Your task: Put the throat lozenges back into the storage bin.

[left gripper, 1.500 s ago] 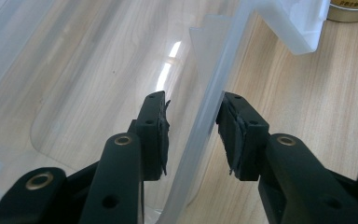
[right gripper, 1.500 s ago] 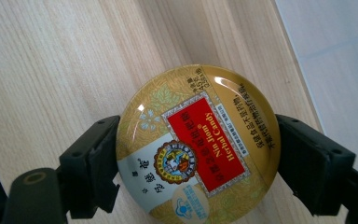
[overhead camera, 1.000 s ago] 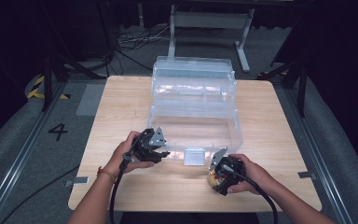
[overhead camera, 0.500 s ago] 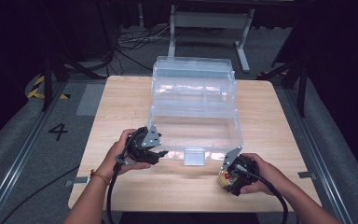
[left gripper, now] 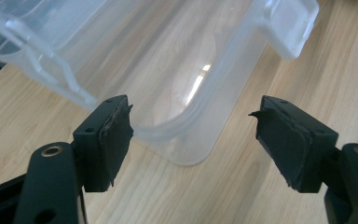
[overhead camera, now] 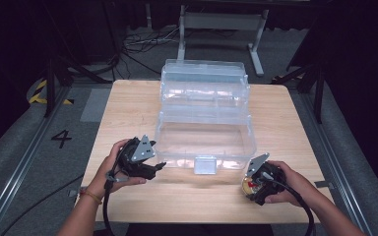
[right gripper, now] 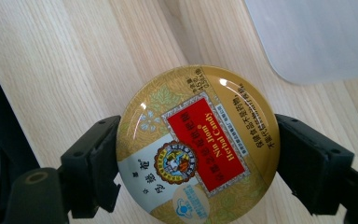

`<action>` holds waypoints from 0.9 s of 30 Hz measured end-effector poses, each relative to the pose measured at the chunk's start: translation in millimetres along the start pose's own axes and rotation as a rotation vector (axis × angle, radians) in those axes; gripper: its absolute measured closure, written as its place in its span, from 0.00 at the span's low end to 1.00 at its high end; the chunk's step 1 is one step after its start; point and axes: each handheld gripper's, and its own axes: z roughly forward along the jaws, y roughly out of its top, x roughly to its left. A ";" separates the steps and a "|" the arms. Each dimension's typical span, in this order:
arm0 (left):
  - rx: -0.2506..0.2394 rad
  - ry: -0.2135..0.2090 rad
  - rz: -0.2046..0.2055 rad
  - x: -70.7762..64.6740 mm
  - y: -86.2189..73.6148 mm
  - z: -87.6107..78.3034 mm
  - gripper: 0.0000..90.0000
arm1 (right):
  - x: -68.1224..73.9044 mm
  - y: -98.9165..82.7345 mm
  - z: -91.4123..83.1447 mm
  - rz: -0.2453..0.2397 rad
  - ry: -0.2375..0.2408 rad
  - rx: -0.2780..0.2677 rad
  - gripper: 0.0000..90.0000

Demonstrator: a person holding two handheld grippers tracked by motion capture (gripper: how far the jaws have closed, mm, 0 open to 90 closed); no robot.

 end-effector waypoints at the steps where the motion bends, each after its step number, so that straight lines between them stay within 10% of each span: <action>1: 0.001 0.004 -0.008 0.2 -2.9 -0.9 0.30 | -1.4 -2.6 -0.7 0.004 -0.003 -0.002 0.23; 8: 0.025 -0.016 -0.061 0.7 -32.2 -1.1 0.28 | -6.4 -12.8 -4.9 0.021 -0.012 0.018 0.23; 15: 0.082 -0.142 -0.118 2.5 -63.4 23.2 0.27 | -15.2 -27.1 -9.4 0.046 -0.015 0.039 0.23; 27: 0.104 -0.161 -0.193 1.3 -90.4 46.2 0.20 | -43.8 -43.1 -29.9 0.115 -0.071 0.035 0.23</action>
